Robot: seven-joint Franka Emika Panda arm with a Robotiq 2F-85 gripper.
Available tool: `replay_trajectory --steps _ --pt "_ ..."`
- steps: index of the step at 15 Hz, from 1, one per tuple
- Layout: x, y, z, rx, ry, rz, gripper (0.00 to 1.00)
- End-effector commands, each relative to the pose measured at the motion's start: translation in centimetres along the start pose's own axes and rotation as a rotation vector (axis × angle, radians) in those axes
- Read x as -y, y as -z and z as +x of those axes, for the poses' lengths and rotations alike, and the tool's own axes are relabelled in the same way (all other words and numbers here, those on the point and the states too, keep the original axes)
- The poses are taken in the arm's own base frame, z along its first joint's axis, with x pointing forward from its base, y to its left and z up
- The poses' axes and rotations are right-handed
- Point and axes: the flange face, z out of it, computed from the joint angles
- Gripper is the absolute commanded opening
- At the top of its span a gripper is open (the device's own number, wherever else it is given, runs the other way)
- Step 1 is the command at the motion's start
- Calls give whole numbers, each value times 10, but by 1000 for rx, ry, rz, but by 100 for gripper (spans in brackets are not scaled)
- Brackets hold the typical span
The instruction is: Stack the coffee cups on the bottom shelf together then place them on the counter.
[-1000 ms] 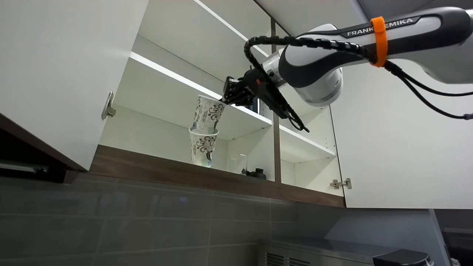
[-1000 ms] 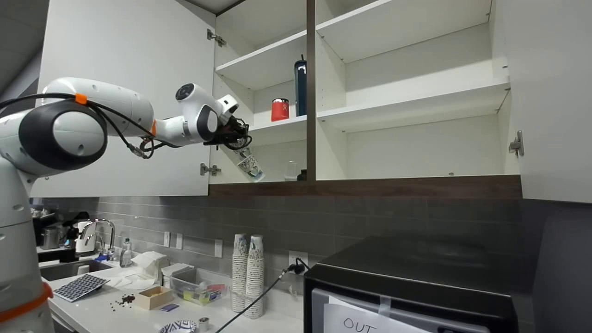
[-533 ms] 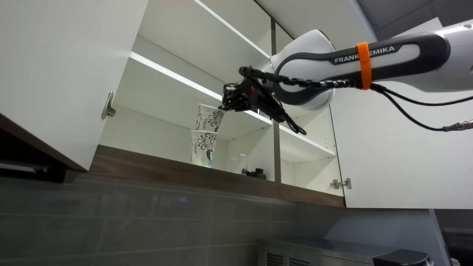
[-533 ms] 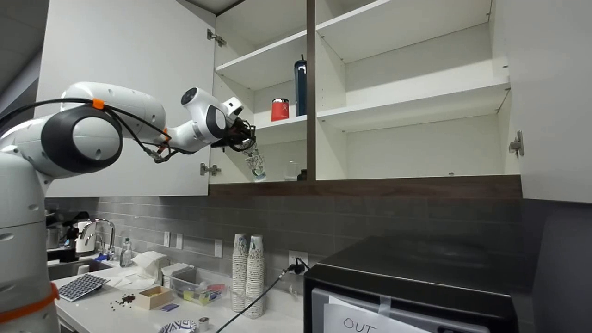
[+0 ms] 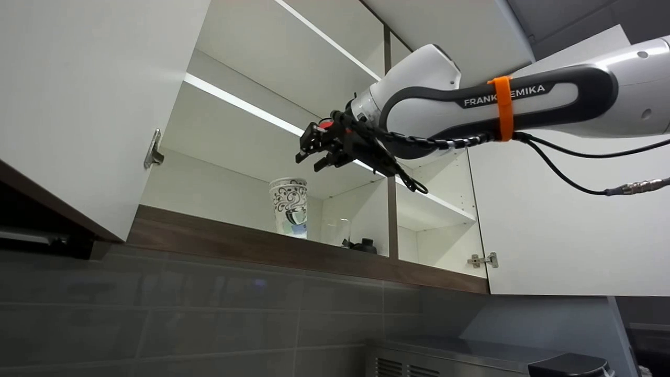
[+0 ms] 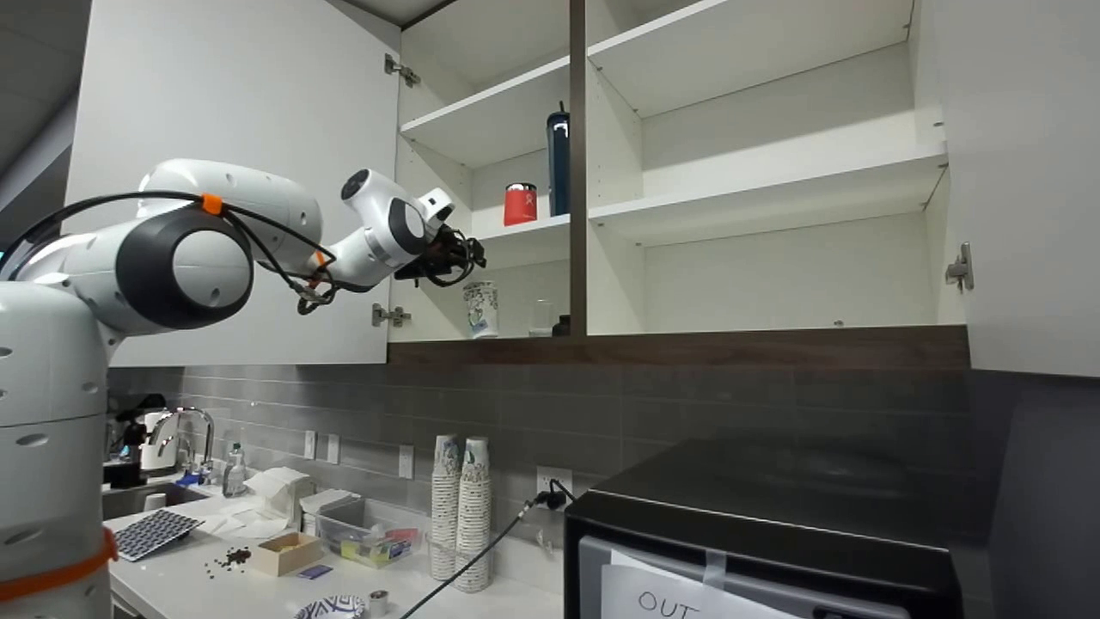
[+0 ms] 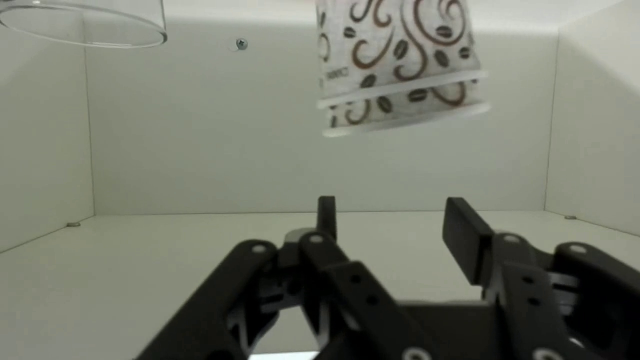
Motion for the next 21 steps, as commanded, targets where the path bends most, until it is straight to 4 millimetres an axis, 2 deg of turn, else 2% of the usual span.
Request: replay_trajectory --steps 1,3,15,21 --pt "1 -3 7 18 -46 -35 90" --pt "0 -2 9 29 -75 -51 100" --pt "4 7 13 187 -257 -156 100" --pt "-3 -5 6 277 -402 -216 100"
